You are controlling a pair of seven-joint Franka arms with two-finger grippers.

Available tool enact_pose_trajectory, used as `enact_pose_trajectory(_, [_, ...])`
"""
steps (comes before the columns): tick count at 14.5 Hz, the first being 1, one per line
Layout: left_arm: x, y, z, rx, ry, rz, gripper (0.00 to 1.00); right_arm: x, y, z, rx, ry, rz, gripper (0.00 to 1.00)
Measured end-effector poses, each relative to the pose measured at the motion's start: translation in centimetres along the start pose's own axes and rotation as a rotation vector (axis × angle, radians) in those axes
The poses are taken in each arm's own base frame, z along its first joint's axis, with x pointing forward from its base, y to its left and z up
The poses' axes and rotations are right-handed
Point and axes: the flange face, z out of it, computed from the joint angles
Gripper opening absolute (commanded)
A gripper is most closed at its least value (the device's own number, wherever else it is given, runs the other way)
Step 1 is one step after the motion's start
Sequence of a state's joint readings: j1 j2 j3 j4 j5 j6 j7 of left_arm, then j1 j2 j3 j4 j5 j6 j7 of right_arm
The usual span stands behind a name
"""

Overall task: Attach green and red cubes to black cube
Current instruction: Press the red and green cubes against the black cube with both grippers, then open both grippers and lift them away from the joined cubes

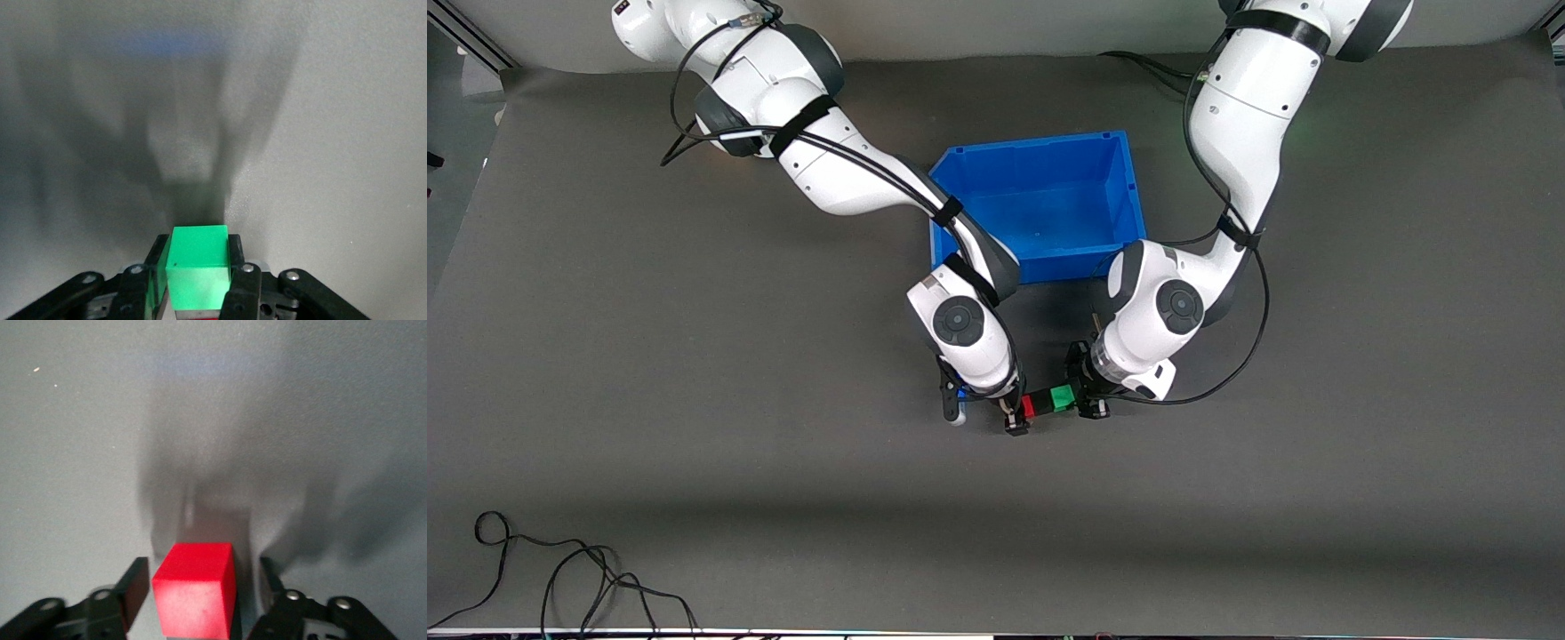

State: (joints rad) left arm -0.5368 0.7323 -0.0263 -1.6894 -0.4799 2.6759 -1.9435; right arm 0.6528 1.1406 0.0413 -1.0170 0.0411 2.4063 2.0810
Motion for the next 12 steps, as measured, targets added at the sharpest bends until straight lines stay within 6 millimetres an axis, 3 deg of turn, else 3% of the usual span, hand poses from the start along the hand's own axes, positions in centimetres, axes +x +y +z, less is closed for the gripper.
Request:
enact_pose_trajectory(5, [-0.1, 0.6, -0.3, -0.02, 0.024, 0.055, 1.0, -0.6, -0.9, -1.6, 0.023, -0.013, -0.002, 1.0])
enact_pose_trajectory(7, [0.8, 1.9, -0.9, -0.01, 0.065, 0.125, 1.0, -0.7, -1.6, -2.9, 0.046, -0.011, -0.009, 1.0])
enact_pose_trajectory(9, [3.1, 4.3, -3.0, 0.035, 0.102, 0.226, 1.0, -0.7, -2.9, -5.6, 0.087, -0.013, -0.018, 1.0])
enact_pose_trajectory(12, [8.4, 8.5, -8.7, 0.134, 0.115, 0.418, 1.0, 0.9, -5.1, -11.7, 0.088, 0.012, -0.063, 1.0])
